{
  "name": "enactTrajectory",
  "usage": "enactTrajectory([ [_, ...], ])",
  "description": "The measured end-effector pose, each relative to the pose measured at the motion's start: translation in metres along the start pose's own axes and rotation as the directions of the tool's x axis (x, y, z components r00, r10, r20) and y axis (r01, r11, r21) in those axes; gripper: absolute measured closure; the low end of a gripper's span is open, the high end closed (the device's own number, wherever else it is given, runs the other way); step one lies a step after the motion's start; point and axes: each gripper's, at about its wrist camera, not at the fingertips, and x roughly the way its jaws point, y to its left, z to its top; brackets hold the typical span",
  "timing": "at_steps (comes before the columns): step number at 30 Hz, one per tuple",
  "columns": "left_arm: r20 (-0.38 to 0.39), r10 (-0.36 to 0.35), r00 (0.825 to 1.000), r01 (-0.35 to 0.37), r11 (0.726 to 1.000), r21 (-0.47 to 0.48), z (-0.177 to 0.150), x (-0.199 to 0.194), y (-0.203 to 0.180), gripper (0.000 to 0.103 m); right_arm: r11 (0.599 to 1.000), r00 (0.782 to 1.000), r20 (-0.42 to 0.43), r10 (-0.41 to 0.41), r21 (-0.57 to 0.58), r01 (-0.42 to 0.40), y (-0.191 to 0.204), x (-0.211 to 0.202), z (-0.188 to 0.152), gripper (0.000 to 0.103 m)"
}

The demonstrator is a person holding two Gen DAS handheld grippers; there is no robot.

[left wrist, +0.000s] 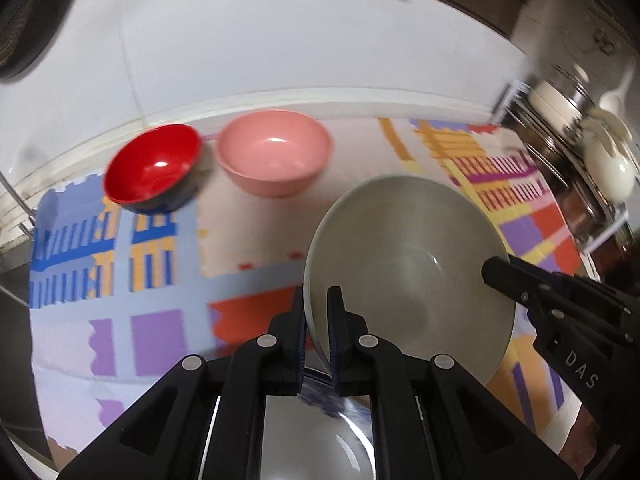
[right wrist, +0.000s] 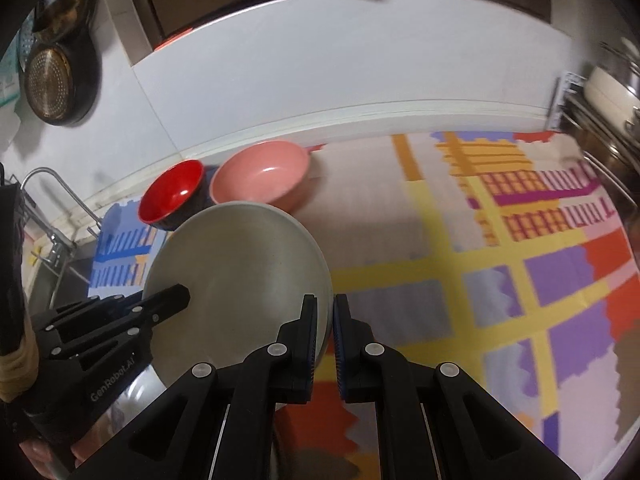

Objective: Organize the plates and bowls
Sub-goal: 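Lift the white bowl with both grippers and carry it beside the plate stack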

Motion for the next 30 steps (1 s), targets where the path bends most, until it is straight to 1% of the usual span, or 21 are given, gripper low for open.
enactTrajectory([
  [6, -0.045, -0.033, 0.998, 0.035, 0.999, 0.028, -0.017, 0.007, -0.044, 0.091, 0.999, 0.999, 0.0, -0.041, 0.003, 0.041, -0.037, -0.023, -0.019, 0.094],
  [14, -0.112, -0.045, 0.993, 0.052, 0.997, 0.061, -0.037, 0.027, -0.09, 0.09, 0.997, 0.996, -0.04, -0.074, -0.004, 0.074, -0.08, -0.027, -0.043, 0.094],
  [24, -0.167, -0.042, 0.985, 0.054, 0.996, 0.065, -0.051, 0.046, -0.121, 0.09, 0.997, 0.992, -0.108, -0.073, 0.03, 0.076, -0.124, -0.019, -0.066, 0.094],
  [30, -0.193, -0.032, 0.981, 0.046, 0.996, 0.07, -0.053, 0.053, -0.127, 0.09, 0.997, 0.99, -0.124, -0.064, 0.042, 0.07, -0.134, -0.014, -0.071, 0.093],
])
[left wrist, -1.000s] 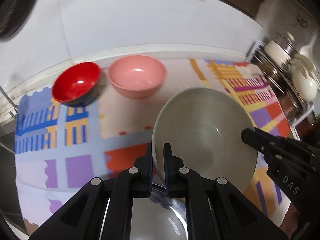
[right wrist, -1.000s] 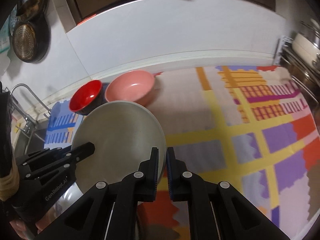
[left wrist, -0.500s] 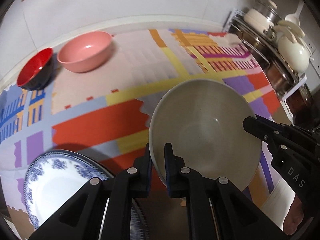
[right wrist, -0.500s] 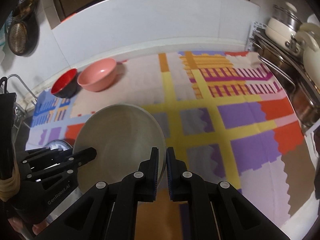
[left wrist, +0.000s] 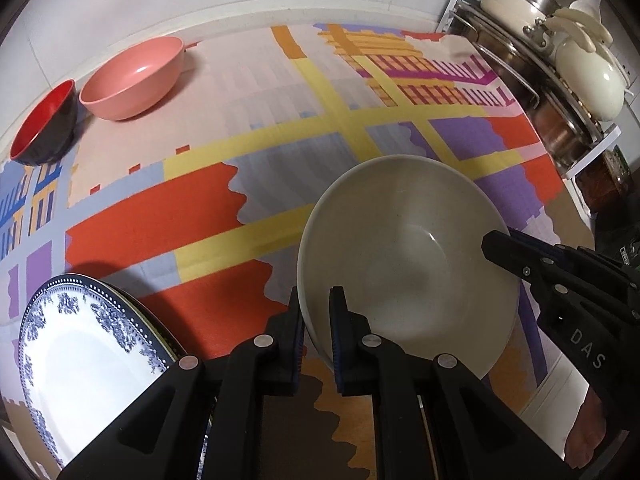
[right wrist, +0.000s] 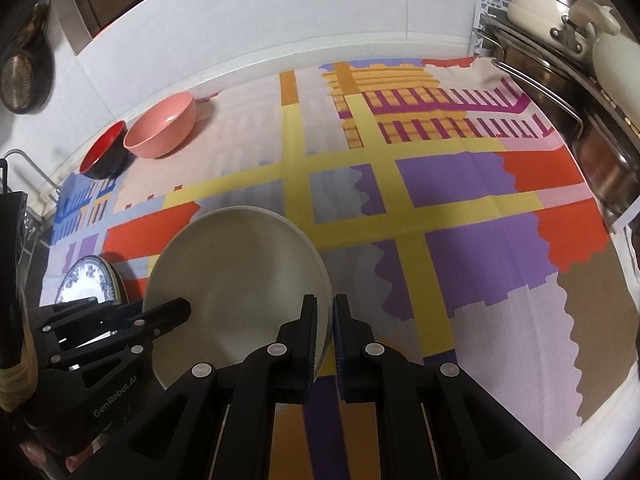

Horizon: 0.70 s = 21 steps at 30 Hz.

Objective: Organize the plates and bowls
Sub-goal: 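Lift the white bowl with both grippers and carry it beside the plate stack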

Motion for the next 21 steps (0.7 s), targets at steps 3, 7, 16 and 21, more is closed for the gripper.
enactTrajectory([
  [3, -0.005, 0.002, 1.0, -0.002, 1.0, 0.003, 0.0, 0.002, -0.001, 0.09, 1.0, 1.0, -0.003, 0.006, 0.005, -0.006, -0.002, 0.002, -0.001, 0.093],
  [7, -0.006, 0.003, 1.0, -0.003, 1.0, 0.0, 0.0, 0.003, -0.001, 0.09, 1.0, 1.0, 0.003, 0.011, 0.009, -0.011, -0.002, 0.002, -0.002, 0.093],
  [16, 0.003, 0.003, 1.0, -0.003, 1.0, 0.003, 0.003, 0.004, 0.001, 0.082, 1.0, 1.0, -0.002, 0.017, 0.013, -0.017, -0.002, 0.003, -0.003, 0.092],
  [21, 0.056, 0.032, 0.998, -0.032, 0.999, -0.003, 0.005, -0.005, 0.005, 0.064, 1.0, 1.0, 0.015, 0.014, 0.017, -0.014, -0.002, 0.002, -0.002, 0.091],
])
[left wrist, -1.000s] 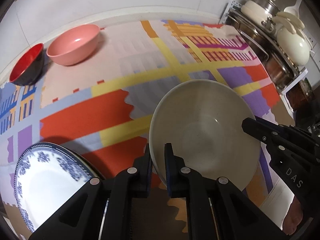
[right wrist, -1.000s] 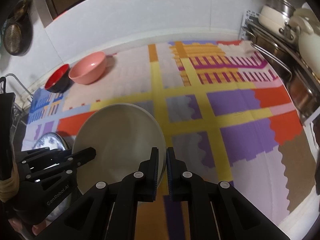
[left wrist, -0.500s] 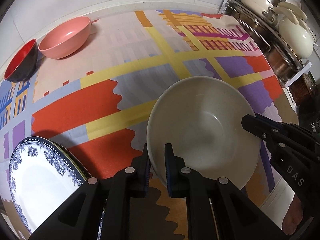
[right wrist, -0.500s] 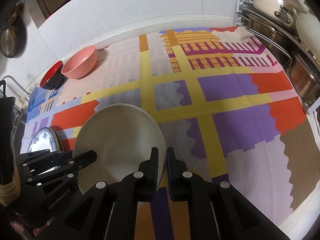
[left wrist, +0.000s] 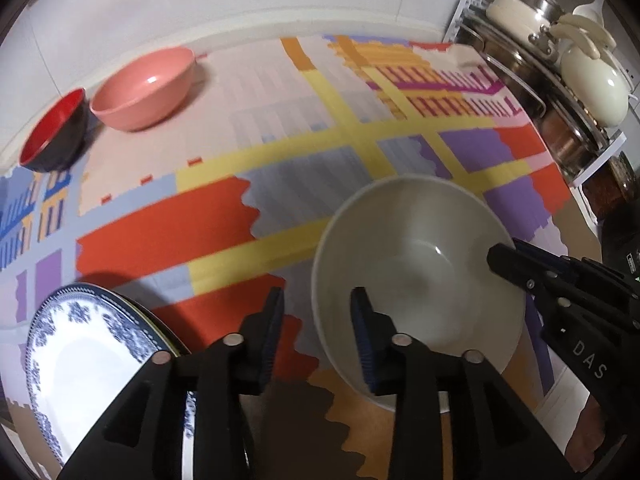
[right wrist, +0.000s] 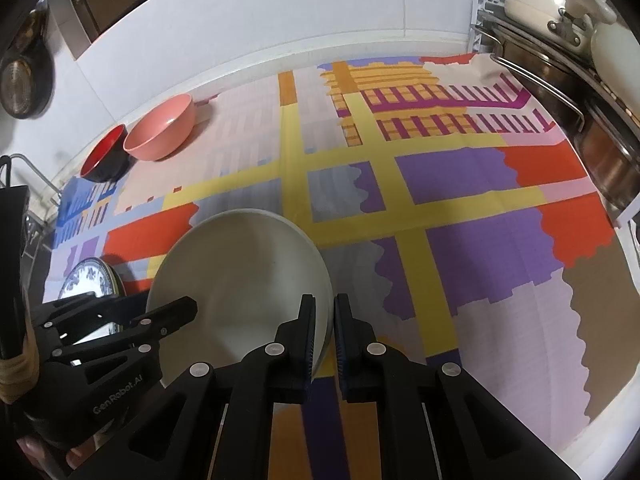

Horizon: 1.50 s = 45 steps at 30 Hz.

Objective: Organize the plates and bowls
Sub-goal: 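Lift the white bowl with both grippers and carry it beside the plate stack, then lower the white bowl onto the mat and open both grippers, then move both grippers to the pink bowl rim and close them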

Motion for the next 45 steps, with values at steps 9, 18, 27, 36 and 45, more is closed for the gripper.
enactTrajectory([
  [9, 0.115, 0.039, 0.993, -0.039, 0.999, -0.002, 0.006, -0.031, 0.014, 0.039, 0.998, 0.995, 0.085, -0.05, -0.02, 0.052, 0.009, -0.019, 0.006, 0.065],
  [18, 0.184, 0.059, 0.981, -0.053, 0.998, -0.037, 0.012, -0.062, 0.044, 0.024, 0.998, 0.986, 0.16, -0.037, -0.037, 0.043, 0.034, -0.038, 0.021, 0.052],
  [27, 0.236, 0.111, 0.965, -0.1, 0.993, -0.057, 0.015, -0.087, 0.084, 0.017, 0.997, 0.981, 0.193, -0.02, -0.07, 0.034, 0.072, -0.043, 0.033, 0.051],
  [36, 0.258, 0.159, 0.953, -0.149, 0.987, -0.06, 0.025, -0.098, 0.123, 0.017, 0.995, 0.981, 0.193, -0.001, -0.093, 0.02, 0.11, -0.036, 0.051, 0.051],
  [45, 0.268, 0.179, 0.947, -0.184, 0.983, -0.006, 0.06, -0.1, 0.155, 0.017, 0.994, 0.985, 0.173, 0.011, -0.108, 0.008, 0.14, -0.021, 0.086, 0.051],
])
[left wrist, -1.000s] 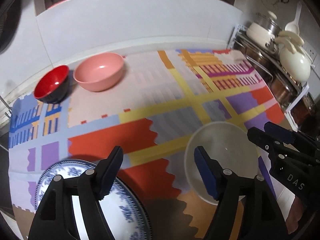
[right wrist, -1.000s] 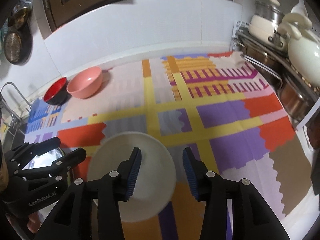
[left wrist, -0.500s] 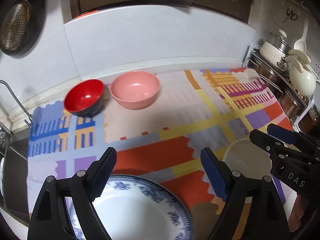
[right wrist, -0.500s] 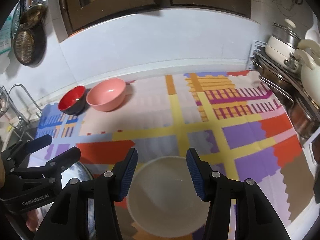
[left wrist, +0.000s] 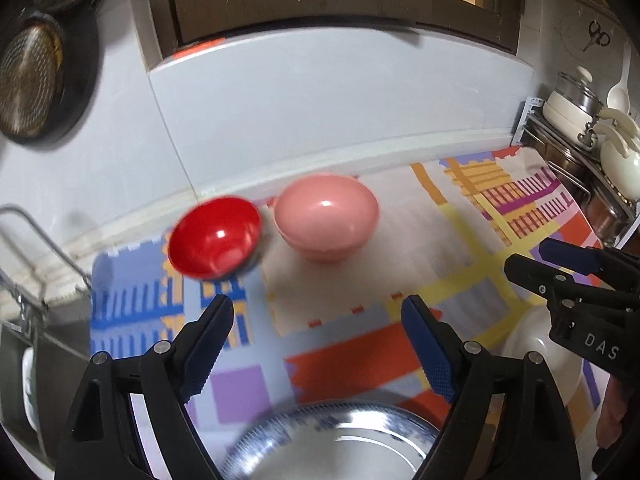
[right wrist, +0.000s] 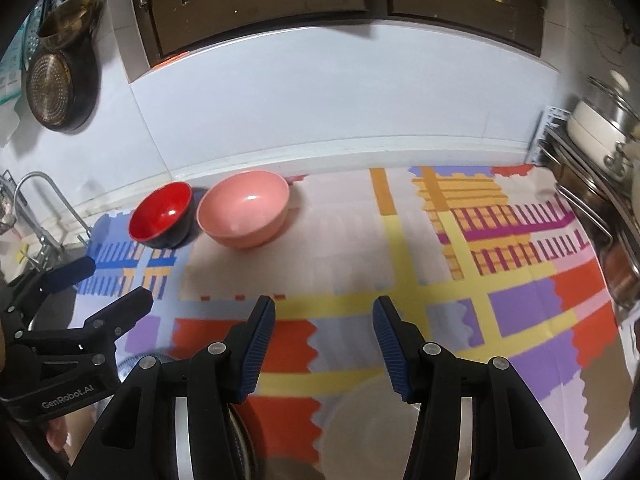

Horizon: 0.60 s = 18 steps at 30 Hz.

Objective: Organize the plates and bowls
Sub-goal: 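Move both grippers to the pink bowl rim and close them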

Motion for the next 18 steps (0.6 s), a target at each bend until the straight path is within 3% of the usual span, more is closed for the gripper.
enactTrajectory([
  [10, 0.006, -0.015, 1.0, 0.015, 0.997, 0.072, 0.05, 0.019, 0.036, 0.017, 0.999, 1.0, -0.022, 0.023, 0.037, -0.022, 0.026, 0.031, 0.053, 0.051],
  [18, -0.093, -0.1, 0.991, 0.115, 0.979, 0.167, 0.09, 0.07, 0.054, 0.018, 0.994, 0.996, -0.094, 0.008, 0.106, 0.002, 0.043, 0.067, 0.081, 0.051],
])
